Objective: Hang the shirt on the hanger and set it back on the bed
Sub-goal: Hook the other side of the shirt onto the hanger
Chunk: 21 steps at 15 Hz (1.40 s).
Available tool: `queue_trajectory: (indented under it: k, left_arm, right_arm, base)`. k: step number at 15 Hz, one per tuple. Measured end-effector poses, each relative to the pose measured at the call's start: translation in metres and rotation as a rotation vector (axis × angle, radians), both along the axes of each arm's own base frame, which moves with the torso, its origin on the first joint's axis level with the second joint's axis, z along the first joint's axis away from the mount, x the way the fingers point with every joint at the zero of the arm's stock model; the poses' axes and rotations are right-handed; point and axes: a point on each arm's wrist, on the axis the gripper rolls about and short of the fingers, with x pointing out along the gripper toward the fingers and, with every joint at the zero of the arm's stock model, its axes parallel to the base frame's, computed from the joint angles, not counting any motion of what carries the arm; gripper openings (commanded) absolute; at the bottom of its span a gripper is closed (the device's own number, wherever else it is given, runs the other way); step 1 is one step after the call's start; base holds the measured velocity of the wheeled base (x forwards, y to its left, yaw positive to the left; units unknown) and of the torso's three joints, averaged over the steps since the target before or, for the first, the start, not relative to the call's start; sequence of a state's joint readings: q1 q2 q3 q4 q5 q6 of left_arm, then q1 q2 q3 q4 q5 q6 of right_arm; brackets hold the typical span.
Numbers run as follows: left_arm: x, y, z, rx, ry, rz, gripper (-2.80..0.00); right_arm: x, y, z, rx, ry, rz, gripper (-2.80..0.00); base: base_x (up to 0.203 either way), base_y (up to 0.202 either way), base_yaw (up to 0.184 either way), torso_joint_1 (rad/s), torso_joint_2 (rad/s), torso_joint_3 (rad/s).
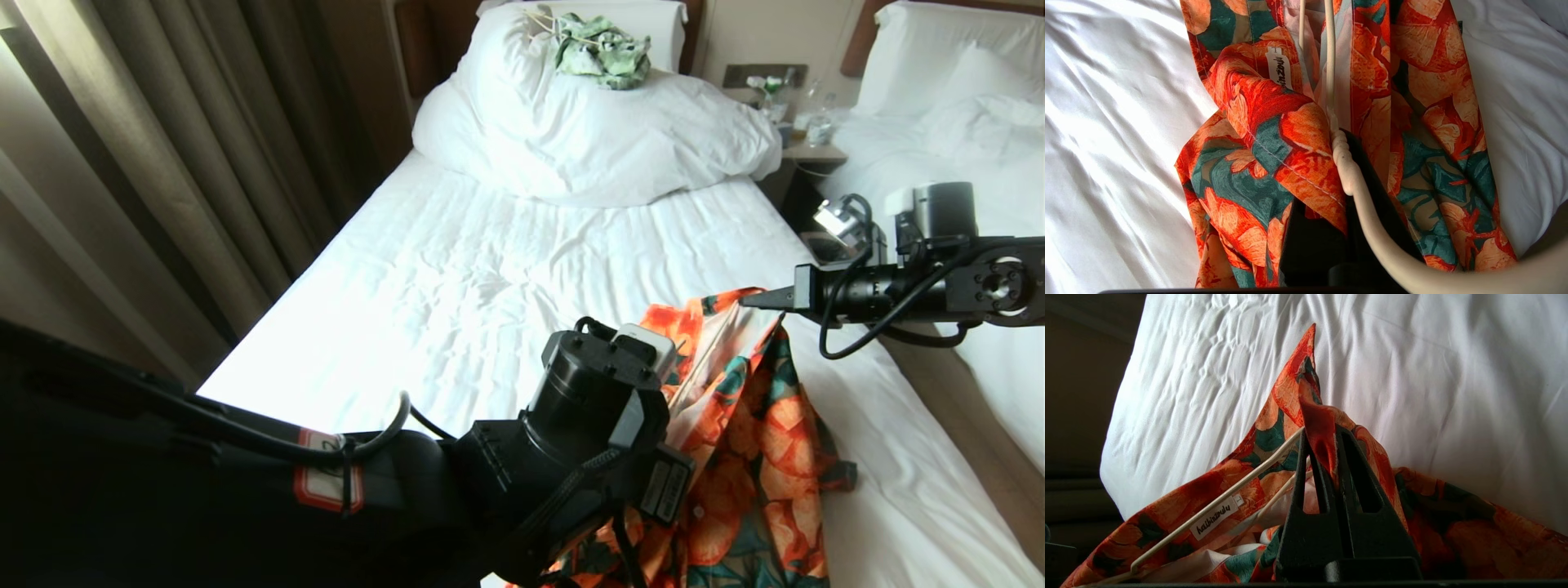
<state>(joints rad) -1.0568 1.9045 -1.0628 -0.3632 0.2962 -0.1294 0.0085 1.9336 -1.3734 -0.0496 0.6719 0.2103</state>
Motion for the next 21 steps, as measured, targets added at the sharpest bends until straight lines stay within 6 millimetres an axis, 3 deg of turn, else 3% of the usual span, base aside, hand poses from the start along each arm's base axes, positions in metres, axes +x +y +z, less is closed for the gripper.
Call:
queue_trajectory:
  k: [10, 21]
  left_arm:
    - [-0.001, -0.014, 0.001, -0.004, -0.006, -0.022, -2.80]
    - [0.014, -0.028, 0.026, -0.072, -0.047, -0.009, -2.80]
  right_arm:
    - [-0.021, 0.008, 0.008, -0.047, -0.050, 0.054, -2.80]
    - [-0.049, 0.041, 0.016, -0.047, -0.066, 0.159, -2.80]
  base:
    - [0.000, 0.000, 0.000, 0.000, 0.00, 0.000]
    - [0.000, 0.000, 0.000, 0.000, 0.00, 0.000]
